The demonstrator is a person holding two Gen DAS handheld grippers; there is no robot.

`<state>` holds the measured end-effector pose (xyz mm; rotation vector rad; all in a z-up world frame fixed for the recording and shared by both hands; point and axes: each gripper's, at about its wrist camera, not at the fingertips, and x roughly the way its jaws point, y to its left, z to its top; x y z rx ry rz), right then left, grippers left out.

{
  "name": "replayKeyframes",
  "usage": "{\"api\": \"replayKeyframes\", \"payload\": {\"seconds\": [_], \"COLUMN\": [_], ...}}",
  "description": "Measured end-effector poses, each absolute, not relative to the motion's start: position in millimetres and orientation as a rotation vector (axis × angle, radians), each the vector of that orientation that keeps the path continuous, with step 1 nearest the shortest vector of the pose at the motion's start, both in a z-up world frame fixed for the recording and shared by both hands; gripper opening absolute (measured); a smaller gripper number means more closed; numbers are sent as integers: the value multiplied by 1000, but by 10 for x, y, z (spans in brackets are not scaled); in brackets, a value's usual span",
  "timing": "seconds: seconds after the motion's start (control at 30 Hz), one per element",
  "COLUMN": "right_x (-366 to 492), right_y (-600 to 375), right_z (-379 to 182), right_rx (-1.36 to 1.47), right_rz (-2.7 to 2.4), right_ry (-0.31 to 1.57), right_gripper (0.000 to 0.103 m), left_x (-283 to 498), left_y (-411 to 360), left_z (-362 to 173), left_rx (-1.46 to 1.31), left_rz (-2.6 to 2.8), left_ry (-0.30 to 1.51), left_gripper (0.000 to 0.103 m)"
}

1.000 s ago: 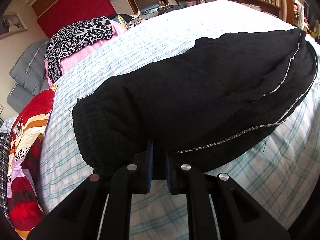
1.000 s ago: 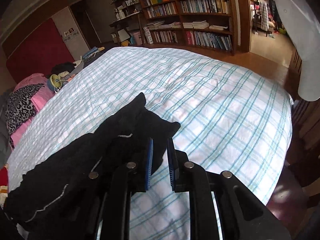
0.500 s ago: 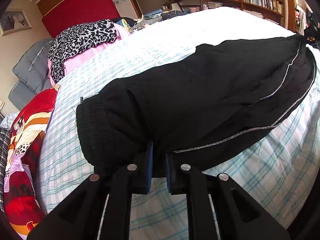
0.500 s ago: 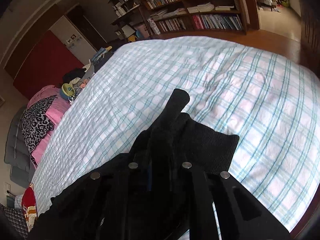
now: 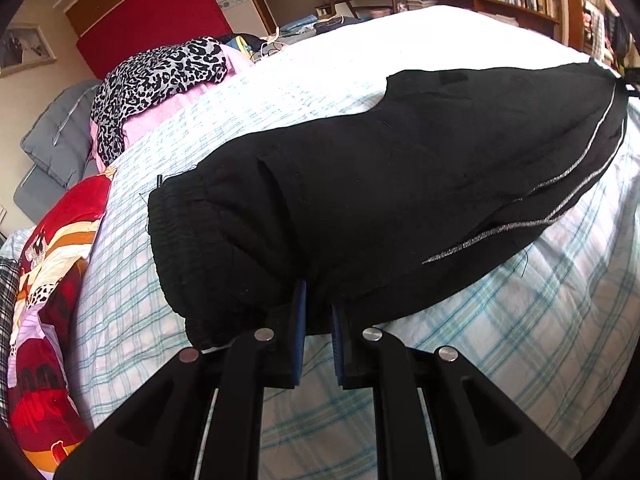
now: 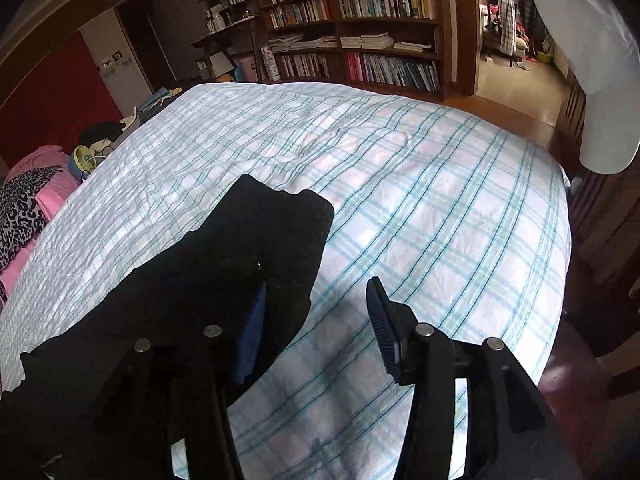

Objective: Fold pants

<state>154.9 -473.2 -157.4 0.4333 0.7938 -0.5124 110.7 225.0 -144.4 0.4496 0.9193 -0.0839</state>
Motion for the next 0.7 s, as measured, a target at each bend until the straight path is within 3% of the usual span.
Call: {"api": "replayKeyframes", "payload": {"seconds": [0.2,0.3,0.4,0.7], "right_x": [1546,1502,1486,1786], "right_y": [-4607,-4534,-4237,-2343], "right_z": [-1324,-1150,-1007,-1148], "right_rx": [333,300,238,115], "right_rz": [-583,-626,-558,48], "right_ry": [743,705,681,823], "right_gripper": [55,55,55,55], "left_x": [1087,1064,1023,1133], "left_y": [2381,2433,2428,2305], "left_z": [-1350,-1227,-1096,-870], "left_rx": [283,214,196,122], "left_rz": [-103,-118,-133,-137], "left_ry": [945,943,927,858], "left_gripper": [16,26,43,44]}}
